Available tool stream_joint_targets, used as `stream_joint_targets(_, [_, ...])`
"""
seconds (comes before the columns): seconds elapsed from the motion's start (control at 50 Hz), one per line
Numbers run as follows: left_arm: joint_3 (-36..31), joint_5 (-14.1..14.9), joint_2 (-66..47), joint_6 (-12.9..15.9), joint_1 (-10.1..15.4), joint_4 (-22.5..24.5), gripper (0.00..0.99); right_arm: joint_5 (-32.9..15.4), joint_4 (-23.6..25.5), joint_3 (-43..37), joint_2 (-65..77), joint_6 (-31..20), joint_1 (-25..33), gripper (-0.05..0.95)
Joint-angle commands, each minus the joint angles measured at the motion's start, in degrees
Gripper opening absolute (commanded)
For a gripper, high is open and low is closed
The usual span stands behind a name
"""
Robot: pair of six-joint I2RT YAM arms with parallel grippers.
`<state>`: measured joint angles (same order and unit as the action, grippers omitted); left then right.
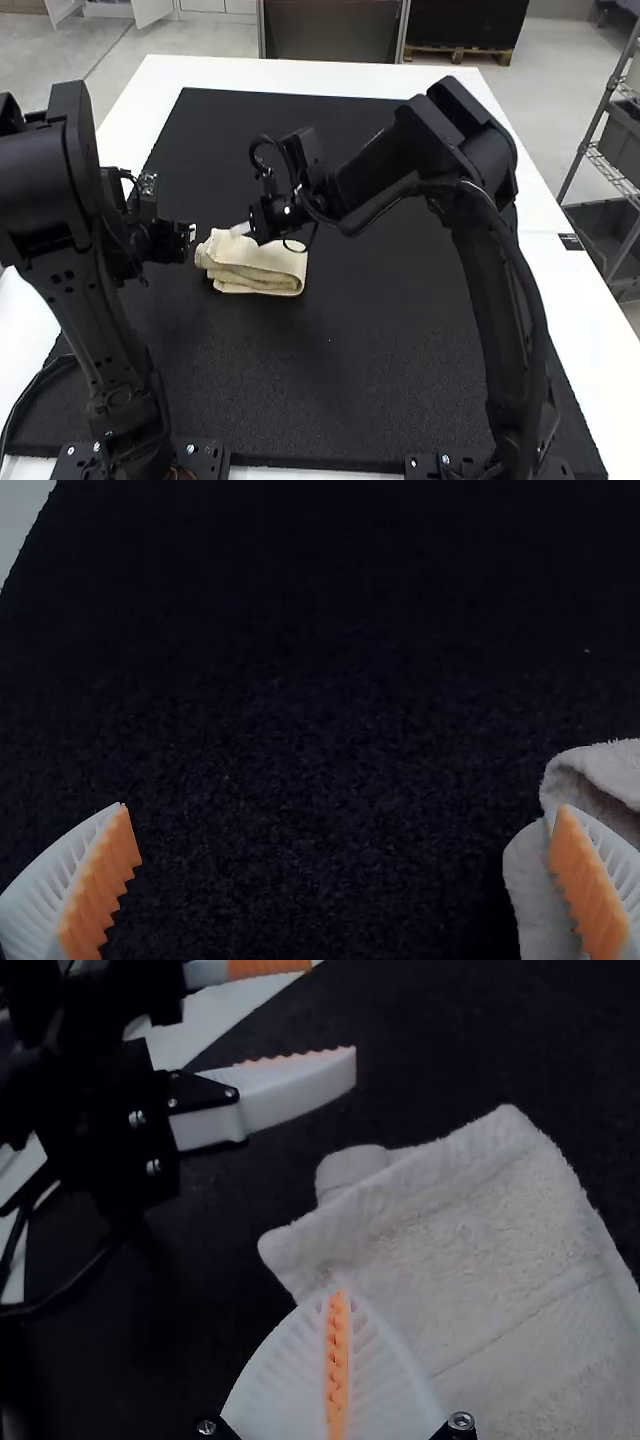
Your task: Fold the towel.
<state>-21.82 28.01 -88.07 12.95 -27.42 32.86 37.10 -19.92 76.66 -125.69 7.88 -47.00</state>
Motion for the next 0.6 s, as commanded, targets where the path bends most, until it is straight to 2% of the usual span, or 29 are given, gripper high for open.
stream_joint_targets(0.0, [0.5, 1.1, 1.0, -0.5, 0.1, 0.4, 0.961, 1.0, -0.8, -1.2, -1.6, -0.8, 0.4, -0.02])
stream_joint_targets(0.58, [1.0, 2.2, 1.1, -1.0, -0.2, 0.4, 0.961, 1.0, -6.4, -4.5, -8.2, -3.4, 1.1, -0.02])
